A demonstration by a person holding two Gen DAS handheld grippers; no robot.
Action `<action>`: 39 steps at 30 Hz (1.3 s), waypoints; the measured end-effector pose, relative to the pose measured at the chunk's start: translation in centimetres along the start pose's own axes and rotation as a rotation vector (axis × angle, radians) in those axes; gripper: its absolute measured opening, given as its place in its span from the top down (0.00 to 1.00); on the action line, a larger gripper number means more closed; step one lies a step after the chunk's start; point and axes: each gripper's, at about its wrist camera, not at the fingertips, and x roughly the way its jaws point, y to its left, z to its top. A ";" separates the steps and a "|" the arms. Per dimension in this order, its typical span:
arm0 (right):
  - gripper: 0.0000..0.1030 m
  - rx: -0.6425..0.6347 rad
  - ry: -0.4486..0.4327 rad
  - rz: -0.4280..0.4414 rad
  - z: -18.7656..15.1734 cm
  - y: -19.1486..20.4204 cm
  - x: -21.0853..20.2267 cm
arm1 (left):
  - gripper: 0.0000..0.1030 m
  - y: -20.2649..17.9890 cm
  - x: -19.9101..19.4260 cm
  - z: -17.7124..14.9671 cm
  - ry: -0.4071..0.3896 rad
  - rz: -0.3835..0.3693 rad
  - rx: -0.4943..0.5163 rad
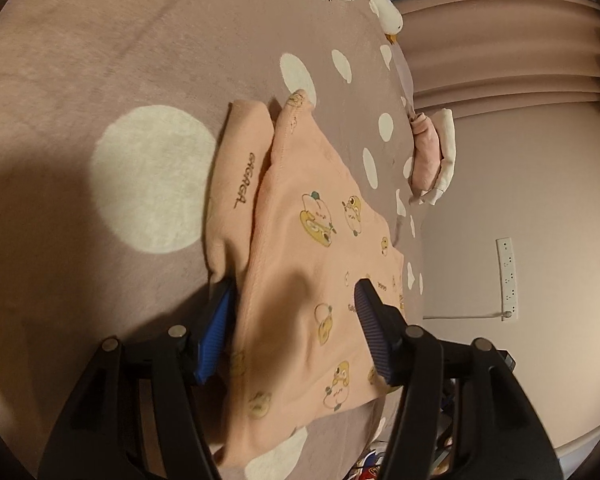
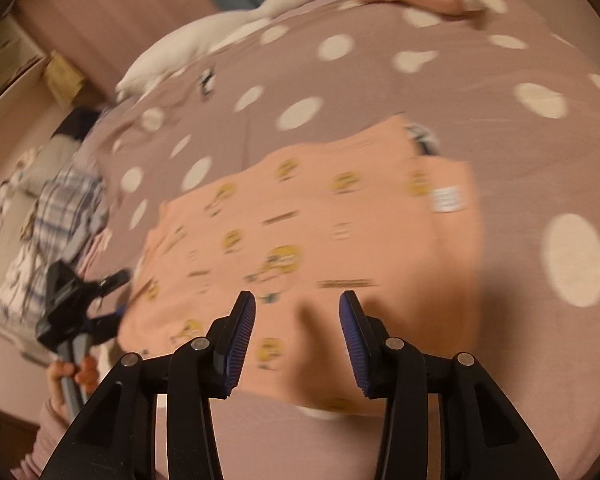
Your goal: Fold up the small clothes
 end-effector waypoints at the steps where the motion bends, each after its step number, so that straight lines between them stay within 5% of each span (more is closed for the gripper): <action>1: 0.57 -0.009 0.014 0.009 0.1 0.6 0.8 | 0.49 -0.1 0.1 0.1 -0.005 0.010 0.001; 5: 0.57 -0.086 0.053 0.031 0.3 3.8 3.2 | 0.64 0.1 -0.3 0.2 -0.009 0.072 -0.015; 7: 0.57 -0.108 0.067 0.054 0.3 5.1 3.7 | 0.60 0.3 -1.2 0.1 -0.026 0.081 -0.014; 10: 0.57 -0.132 0.072 0.076 0.2 6.2 3.9 | 0.39 1.3 -2.9 0.3 -0.061 0.084 -0.031; 14: 0.57 -0.109 0.090 0.092 -0.3 5.9 4.2 | 0.38 2.1 -3.1 1.3 -0.084 0.058 -0.066; 25: 0.57 -0.117 0.101 0.083 -1.0 6.0 4.0 | 0.40 0.0 1.4 3.5 0.007 -0.018 -0.024; 32: 0.57 -0.197 0.098 0.067 -0.6 8.2 5.4 | 0.80 0.8 0.5 1.0 0.063 0.039 0.012; 39: 0.61 -0.237 0.125 0.055 -0.9 9.9 8.3 | 0.89 -0.4 -1.1 0.4 -0.018 0.077 0.065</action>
